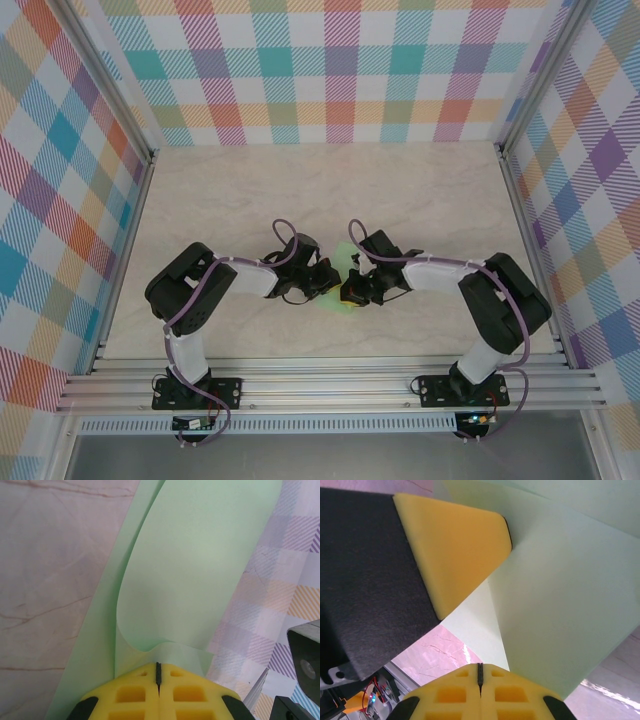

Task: Fold a paper plane with a square sheet of paper (pick it up from the middle)
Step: Fold the triangle a second time at the center of the table.

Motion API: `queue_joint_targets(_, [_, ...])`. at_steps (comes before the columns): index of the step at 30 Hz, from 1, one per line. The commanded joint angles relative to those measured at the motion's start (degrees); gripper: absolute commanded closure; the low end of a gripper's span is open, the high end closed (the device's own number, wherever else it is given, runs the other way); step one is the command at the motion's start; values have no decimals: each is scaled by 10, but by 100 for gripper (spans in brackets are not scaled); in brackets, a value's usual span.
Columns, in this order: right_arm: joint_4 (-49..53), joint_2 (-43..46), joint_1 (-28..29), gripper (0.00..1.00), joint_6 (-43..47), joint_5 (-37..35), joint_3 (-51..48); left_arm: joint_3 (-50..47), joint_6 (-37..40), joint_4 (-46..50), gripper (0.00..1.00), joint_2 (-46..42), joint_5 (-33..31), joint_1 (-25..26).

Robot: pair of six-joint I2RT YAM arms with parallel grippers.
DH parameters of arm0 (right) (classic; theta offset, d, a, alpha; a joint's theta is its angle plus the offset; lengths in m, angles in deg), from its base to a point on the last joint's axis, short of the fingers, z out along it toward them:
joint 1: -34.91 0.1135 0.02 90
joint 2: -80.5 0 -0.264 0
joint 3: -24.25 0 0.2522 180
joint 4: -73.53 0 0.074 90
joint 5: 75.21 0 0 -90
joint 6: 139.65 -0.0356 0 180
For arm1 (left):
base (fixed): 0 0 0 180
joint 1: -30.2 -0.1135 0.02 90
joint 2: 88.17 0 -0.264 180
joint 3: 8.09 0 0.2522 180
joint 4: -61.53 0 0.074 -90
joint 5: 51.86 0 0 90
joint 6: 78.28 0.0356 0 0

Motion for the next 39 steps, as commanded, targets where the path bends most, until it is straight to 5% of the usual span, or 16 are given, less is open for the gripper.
queue_joint_targets(1, [16, -9, 4, 95, 14, -7, 18, -9, 15, 25, 100, 4, -5, 3])
queue_joint_targets(28, [35, -39, 4, 93, 38, -28, -11, -10, 18, 24, 100, 14, 1, 2])
queue_joint_targets(39, [29, 20, 4, 93, 16, 9, 17, -12, 19, 25, 100, 12, 2, 3])
